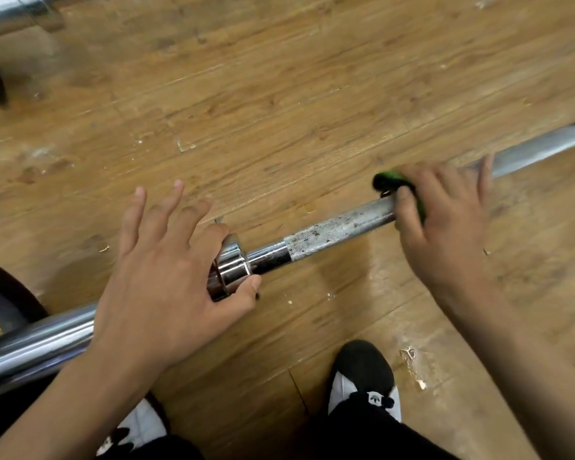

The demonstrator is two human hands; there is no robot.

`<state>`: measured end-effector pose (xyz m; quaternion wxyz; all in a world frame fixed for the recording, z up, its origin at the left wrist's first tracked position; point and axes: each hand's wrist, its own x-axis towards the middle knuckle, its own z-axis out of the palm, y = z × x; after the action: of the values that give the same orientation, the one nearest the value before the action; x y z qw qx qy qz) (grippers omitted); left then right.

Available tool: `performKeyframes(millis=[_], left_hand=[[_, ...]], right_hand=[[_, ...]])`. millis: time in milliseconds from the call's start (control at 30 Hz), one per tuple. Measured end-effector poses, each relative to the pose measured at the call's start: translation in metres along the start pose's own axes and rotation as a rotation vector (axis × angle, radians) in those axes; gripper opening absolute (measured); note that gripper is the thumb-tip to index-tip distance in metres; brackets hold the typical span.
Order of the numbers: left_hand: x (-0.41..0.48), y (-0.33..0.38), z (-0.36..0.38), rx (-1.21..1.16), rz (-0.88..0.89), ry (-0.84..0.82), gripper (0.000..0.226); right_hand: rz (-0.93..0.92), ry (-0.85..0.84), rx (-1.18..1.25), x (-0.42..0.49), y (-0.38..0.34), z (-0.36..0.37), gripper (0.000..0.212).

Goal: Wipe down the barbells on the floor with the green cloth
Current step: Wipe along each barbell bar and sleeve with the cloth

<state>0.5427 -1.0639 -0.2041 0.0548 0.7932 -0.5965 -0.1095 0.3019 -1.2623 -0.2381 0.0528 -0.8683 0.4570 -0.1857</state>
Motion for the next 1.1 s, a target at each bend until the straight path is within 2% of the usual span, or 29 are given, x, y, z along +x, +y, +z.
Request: performKeyframes(millis=[67,100,200,267,300,333,400,467,567,600,700,767,833,933,1033,1100], left_hand=[[0.004,0.0,-0.001,0.007,-0.012,0.003,0.067],[0.005,0.0,-0.002,0.021,-0.021,0.015,0.067],[0.01,-0.003,-0.003,0.053,-0.032,0.079,0.065],[0.016,-0.009,-0.004,0.041,-0.038,0.131,0.064],[0.019,-0.012,-0.005,0.038,-0.044,0.172,0.063],[0.02,-0.013,-0.006,0.036,-0.058,0.219,0.061],[0.021,-0.009,-0.007,0.021,-0.087,0.309,0.052],[0.024,0.0,-0.003,0.006,-0.077,0.322,0.049],[0.034,0.005,0.006,0.055,-0.088,0.215,0.061],[0.039,0.003,0.007,0.073,-0.092,0.208,0.061],[0.053,-0.005,0.008,0.099,-0.088,0.227,0.06],[0.055,-0.012,0.005,0.103,-0.069,0.262,0.059],[0.053,-0.019,0.004,0.075,-0.034,0.305,0.058],[0.062,-0.027,0.004,0.089,-0.007,0.321,0.063],[0.077,-0.029,0.003,0.103,-0.025,0.326,0.069],[0.085,-0.033,0.002,0.092,-0.028,0.371,0.07]], right_hand=[[0.077,0.043,0.056,0.0,-0.008,0.007,0.034],[0.055,0.059,0.1,-0.005,-0.023,0.014,0.033],[-0.228,0.055,0.195,-0.03,-0.075,0.035,0.031],[-0.464,0.045,0.139,-0.029,-0.071,0.04,0.034],[-0.514,0.064,0.105,-0.021,-0.055,0.04,0.039],[-0.493,0.094,0.097,-0.011,-0.036,0.042,0.043],[-0.333,0.166,0.115,0.007,0.0,0.039,0.043],[-0.208,0.211,0.127,0.018,0.015,0.037,0.044],[-0.108,0.248,0.191,0.017,-0.028,0.049,0.047],[-0.134,0.258,0.203,0.013,-0.05,0.058,0.046],[-0.47,0.235,0.158,0.002,-0.095,0.081,0.048],[-0.642,0.265,0.07,0.019,-0.074,0.083,0.053],[-0.564,0.296,0.032,0.036,-0.034,0.08,0.052],[-0.302,0.303,0.031,0.052,0.006,0.071,0.043],[-0.071,0.344,0.136,0.054,-0.029,0.078,0.041],[-0.08,0.352,0.186,0.048,-0.074,0.091,0.041]])
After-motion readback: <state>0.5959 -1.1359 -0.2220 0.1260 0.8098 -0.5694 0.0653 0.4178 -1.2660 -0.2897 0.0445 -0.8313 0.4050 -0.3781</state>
